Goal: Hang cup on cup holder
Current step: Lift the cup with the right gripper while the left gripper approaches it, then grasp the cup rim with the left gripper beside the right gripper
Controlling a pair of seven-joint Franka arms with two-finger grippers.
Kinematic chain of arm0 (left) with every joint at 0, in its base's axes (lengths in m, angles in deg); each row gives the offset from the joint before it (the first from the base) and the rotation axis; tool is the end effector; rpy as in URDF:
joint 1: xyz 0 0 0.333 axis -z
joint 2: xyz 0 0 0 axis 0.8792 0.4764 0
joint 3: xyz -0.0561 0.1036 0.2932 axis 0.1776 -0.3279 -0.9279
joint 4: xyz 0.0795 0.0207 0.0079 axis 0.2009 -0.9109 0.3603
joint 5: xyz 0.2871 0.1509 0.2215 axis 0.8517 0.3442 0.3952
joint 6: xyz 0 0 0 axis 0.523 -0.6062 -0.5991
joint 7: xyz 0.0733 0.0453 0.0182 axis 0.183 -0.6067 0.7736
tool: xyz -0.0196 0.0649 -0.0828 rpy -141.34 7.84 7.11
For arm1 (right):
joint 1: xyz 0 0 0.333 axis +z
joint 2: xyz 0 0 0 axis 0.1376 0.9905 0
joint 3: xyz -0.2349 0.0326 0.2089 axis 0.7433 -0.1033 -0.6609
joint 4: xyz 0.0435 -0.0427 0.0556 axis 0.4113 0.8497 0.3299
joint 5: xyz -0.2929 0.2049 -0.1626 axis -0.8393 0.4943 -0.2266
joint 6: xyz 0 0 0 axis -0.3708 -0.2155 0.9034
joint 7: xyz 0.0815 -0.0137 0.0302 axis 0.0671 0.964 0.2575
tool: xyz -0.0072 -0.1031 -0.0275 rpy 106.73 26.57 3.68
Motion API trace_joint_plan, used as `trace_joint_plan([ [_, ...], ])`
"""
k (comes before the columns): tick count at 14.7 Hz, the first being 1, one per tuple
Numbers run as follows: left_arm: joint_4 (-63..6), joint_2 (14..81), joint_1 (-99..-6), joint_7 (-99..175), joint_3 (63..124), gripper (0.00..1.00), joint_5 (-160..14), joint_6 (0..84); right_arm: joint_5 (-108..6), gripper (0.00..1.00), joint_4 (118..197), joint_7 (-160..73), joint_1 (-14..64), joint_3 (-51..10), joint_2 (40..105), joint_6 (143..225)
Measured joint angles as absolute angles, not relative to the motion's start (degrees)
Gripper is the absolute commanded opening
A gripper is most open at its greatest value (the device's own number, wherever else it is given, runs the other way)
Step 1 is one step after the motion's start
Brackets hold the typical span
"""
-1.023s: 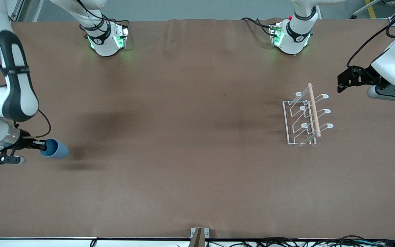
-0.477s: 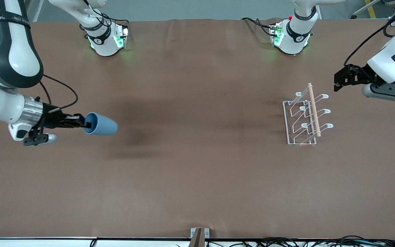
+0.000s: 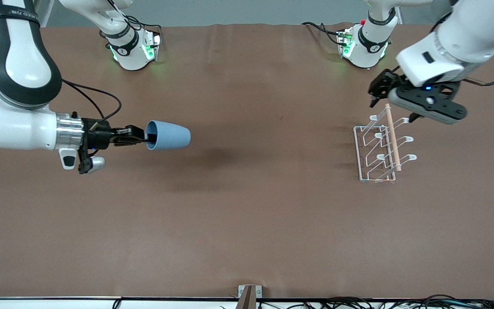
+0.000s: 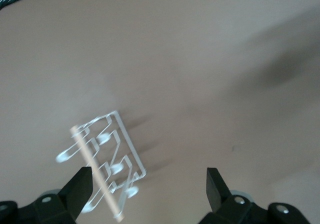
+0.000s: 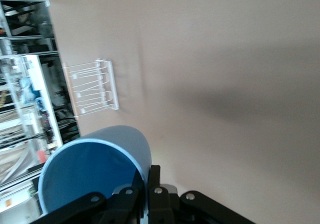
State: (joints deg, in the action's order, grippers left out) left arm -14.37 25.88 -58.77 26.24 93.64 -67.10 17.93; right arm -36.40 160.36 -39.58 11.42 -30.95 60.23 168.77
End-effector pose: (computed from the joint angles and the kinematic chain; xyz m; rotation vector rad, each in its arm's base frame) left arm 0.5421 -0.2104 0.6323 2.9703 -0.6958 0.0966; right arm 0.5868 0.1544 0.4556 -2.2510 -0.0229 0.2653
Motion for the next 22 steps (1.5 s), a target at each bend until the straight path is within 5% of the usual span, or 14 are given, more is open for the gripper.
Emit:
trace_joint_plan([
  [4, -14.37, 29.35, -56.73, 26.52, 99.63, 1.00, -67.59, 25.45, -27.99, 0.00, 161.17, -39.58, 14.86, -30.95, 60.25, 169.00],
  [22, -13.61, 39.84, -39.62, 19.48, 102.84, 1.00, -69.90, 44.01, -21.15, 0.01, 161.64, -39.58, 20.92, -30.93, 62.19, 169.26],
])
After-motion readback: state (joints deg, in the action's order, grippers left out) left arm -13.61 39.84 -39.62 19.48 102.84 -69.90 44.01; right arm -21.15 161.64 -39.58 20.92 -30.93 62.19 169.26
